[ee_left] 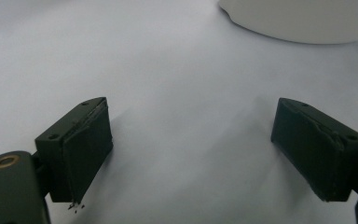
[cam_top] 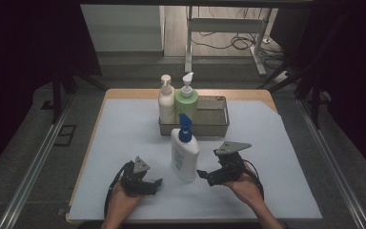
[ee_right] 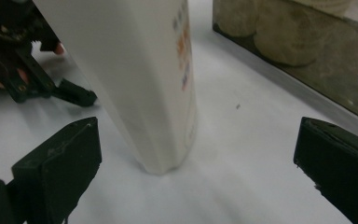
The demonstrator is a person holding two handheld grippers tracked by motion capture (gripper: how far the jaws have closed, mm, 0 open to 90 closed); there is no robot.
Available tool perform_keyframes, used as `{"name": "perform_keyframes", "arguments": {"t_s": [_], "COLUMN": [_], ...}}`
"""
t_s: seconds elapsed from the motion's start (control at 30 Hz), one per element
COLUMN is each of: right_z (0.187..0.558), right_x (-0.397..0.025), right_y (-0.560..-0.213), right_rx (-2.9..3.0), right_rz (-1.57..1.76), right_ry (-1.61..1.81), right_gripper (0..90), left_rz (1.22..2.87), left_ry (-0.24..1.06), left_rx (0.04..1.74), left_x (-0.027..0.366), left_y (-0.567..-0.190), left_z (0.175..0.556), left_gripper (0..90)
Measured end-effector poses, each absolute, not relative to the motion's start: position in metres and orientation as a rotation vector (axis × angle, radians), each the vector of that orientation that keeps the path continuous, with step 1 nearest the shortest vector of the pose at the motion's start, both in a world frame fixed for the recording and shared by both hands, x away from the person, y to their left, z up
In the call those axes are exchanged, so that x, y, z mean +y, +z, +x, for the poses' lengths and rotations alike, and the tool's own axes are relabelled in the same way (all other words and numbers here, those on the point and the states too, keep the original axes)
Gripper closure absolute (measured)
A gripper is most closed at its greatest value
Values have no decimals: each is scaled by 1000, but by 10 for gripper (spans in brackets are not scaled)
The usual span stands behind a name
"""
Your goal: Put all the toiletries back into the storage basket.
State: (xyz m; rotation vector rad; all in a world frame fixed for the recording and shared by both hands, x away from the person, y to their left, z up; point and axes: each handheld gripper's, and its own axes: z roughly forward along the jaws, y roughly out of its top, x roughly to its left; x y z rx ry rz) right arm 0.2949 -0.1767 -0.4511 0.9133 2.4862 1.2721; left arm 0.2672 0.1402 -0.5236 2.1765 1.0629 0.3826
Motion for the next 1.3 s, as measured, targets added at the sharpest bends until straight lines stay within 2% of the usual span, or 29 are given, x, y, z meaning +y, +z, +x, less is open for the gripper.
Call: {"name": "perform_keyframes", "arguments": {"t_s": [0.3, 0.5, 0.73, 0.93, 1.3], "right_z": [296, 297, 302, 305, 303], "right_x": [-157, -143, -128, -116, -102], "right_y": [-437, -429, -420, -418, -417], "right_rx": [2472, 2448, 2434, 2424, 2397], "right_rz": [893, 896, 911, 934, 896], "right_ry": [1290, 1293, 1304, 1313, 1248], "right_gripper": [23, 65, 142, 250, 368], "left_rz": [2176, 2178, 2178, 2178, 2177], "left_ry": [382, 380, 380, 381, 382], "left_rx": [1063, 1063, 1063, 1064, 1062], "left_x": [140, 140, 140, 140, 140], "left_y": [-524, -524, -524, -524, -524], "left_z": [267, 267, 267, 267, 267], "left_gripper": [120, 120, 120, 120, 120]}}
